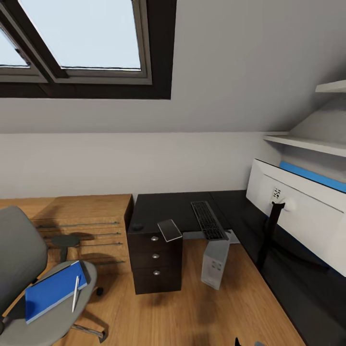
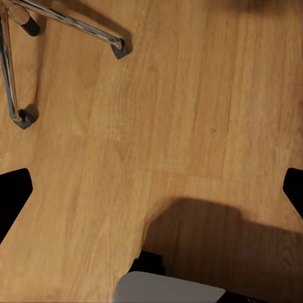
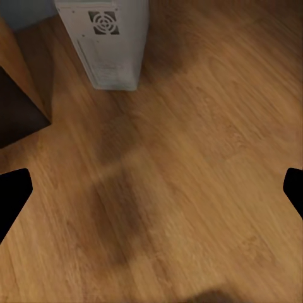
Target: In the bedroom, organize the workspace by keeping the computer under the desk, ensuring the monitor is on the desk, placing the keyboard on the desk next to the monitor, placing the mouse on the desk next to the keyboard, moving the folder from the swivel chair onto the desk next to the mouse, stacking the notebook on top of the folder with the pen on top of the notebook, and positioning the swivel chair next to the desk.
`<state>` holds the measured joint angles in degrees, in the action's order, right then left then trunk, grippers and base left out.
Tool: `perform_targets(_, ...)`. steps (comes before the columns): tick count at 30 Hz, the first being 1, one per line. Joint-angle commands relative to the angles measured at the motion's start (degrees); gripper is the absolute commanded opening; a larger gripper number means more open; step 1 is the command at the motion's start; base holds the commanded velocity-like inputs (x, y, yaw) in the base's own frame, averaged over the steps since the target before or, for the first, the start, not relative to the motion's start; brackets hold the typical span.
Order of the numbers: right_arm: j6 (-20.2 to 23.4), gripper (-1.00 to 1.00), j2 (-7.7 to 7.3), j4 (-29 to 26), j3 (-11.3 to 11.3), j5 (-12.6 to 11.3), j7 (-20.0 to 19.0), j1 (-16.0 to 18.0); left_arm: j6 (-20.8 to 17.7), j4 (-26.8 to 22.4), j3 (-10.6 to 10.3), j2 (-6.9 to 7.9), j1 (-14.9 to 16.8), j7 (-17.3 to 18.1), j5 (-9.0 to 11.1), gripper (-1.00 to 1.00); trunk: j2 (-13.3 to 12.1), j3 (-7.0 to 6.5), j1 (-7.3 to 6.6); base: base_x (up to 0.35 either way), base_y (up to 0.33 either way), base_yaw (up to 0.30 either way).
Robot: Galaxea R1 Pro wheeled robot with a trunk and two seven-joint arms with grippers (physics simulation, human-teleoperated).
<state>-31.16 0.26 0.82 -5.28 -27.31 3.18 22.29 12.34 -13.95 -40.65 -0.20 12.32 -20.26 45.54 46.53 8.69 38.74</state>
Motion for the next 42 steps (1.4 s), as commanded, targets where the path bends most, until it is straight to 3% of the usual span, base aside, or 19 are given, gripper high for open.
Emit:
perform_targets(1,-0.2,1.0,0.02,0.1,-0.5,-0.2,0.3,0.1,0.2,0.0,-0.5,0.02,0.1,-0.3,0.5,1.0,-0.3,-0.1,-0.21,0.0,0.0,-0.008)
perform_targets(8,-0.6,1.0,0.12,-0.3,-0.6,0.0,0.3,0.0,0.3,0.1,-0.4,0.02,0.1,-0.2,0.5,1.0,-3.2,-1.36,-1.75,0.0,0.0,-0.003)
perform_targets(9,-3.5,1.0,-0.45,-3.6,-0.5,-0.2,0.4,0.1,0.3,0.1,-0.4,0.02,0.1,-0.2,0.5,1.0,-3.6,-1.53,-1.97,0.0,0.0,0.0)
perform_targets(14,-3.5,1.0,-2.24,-14.2,-0.3,-0.5,0.9,0.2,0.3,0.1,-0.3,-0.02,0.1,-0.2,0.5,1.0,-5.6,-2.43,-3.07,0.0,0.0,0.0)
perform_targets(24,-2.0,1.0,-3.08,-28.0,-0.2,-0.3,1.9,0.3,0.3,0.1,-0.3,-0.06,0.1,-0.2,0.4,1.0,-9.6,-4.23,-5.27,0.0,0.0,0.0)
perform_targets(29,4.1,1.0,-3.4,-34.9,-0.2,-0.1,4.5,0.4,0.3,0.1,-0.3,-0.06,0.1,-0.2,0.4,1.0,-11.6,-5.13,-6.36,0.0,0.0,0.0)
perform_targets(33,12.4,1.0,-3.99,-39.2,-0.2,0.0,7.8,1.2,0.3,0.1,-0.3,-0.06,0.1,-0.2,0.5,1.0,-13.2,-5.84,-7.24,0.0,0.0,0.0)
perform_targets(38,20.9,1.0,-4.43,-41.1,-0.2,0.1,11.2,4.7,0.3,0.1,-0.3,-0.06,0.1,-0.2,0.4,1.0,-15.2,-6.74,-8.34,0.0,0.0,0.0)
perform_targets(39,22.6,1.0,-4.99,-40.5,-0.2,0.1,12.0,7.0,0.3,0.1,-0.3,-0.06,0.1,-0.1,0.4,1.0,-15.6,-6.92,-8.56,0.0,0.0,0.0)
perform_targets(40,24.5,1.0,-6.96,-34.2,-0.2,0.2,13.1,13.6,0.5,-0.1,-0.3,-0.06,0.1,0.0,0.3,1.0,-16.0,-7.1,-8.78,0.0,0.0,0.0)
perform_targets(42,24.8,1.0,-7.36,-29.9,-0.3,0.6,13.3,16.7,0.5,-0.4,-0.4,-0.08,0.1,-0.1,0.3,1.0,-16.8,-7.46,-9.22,0.0,0.0,0.0)
